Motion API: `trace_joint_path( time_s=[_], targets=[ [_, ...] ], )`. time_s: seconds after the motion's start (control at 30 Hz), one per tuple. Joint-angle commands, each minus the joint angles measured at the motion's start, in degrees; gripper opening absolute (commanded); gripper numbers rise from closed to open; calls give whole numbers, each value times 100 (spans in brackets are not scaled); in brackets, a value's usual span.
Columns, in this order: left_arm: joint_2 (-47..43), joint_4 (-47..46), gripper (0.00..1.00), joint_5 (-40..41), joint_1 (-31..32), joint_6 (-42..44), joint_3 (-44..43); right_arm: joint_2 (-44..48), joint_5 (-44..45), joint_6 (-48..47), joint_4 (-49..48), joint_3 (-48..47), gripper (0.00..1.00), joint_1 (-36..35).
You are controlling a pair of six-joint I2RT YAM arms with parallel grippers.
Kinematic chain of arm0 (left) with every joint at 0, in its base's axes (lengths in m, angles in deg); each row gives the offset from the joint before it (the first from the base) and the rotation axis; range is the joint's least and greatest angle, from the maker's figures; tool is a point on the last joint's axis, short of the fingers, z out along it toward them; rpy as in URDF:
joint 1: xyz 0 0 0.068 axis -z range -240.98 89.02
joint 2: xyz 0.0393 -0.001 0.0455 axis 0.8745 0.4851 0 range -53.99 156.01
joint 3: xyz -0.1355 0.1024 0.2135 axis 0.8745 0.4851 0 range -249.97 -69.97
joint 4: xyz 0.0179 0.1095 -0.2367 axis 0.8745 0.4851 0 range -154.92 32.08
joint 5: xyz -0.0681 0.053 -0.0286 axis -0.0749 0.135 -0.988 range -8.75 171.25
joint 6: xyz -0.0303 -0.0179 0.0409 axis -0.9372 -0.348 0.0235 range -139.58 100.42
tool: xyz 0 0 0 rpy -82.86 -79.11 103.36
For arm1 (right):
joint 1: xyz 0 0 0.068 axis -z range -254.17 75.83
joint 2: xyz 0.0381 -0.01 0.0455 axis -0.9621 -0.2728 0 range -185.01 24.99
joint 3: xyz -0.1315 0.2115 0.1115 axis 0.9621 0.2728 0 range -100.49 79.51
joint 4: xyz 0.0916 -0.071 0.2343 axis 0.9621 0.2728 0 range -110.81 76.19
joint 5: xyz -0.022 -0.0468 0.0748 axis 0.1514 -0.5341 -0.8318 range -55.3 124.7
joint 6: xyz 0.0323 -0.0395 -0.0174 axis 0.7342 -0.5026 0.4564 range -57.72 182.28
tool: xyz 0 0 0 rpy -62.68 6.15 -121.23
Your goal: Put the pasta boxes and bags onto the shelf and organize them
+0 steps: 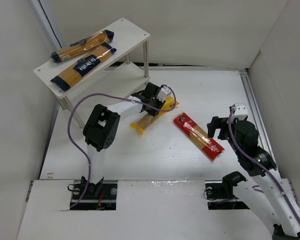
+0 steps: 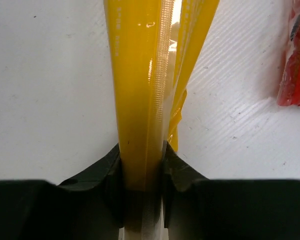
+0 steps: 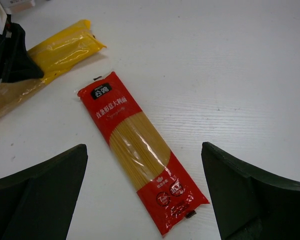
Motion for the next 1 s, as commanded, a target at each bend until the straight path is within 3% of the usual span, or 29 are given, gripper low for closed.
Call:
trace_joint_path(
  time_s=[0.0,0.13,0.33,0.63,0.83,0.97],
  targets=[
    [-150,221,0,926,-12,-252,344,130,86,4,-87,-42,100,42],
    [-783,-15,0,1831,-12,-51,546,182,86,4,-139,11,100,42],
    [-1987,-1412,0,3703,-64,696,1152,130,33,-49,-139,11,100,42],
    [-2919,-2879,0,3855,-267,2427,1882,25,33,-49,-139,11,100,42],
    [-2631,-2821,0,3741,-1004,2973,1479,24,94,-49,-139,11,100,42],
    [-2350,-3808,0,3881,-1444,3491,1540,24,156,-49,-139,11,100,42]
  ],
)
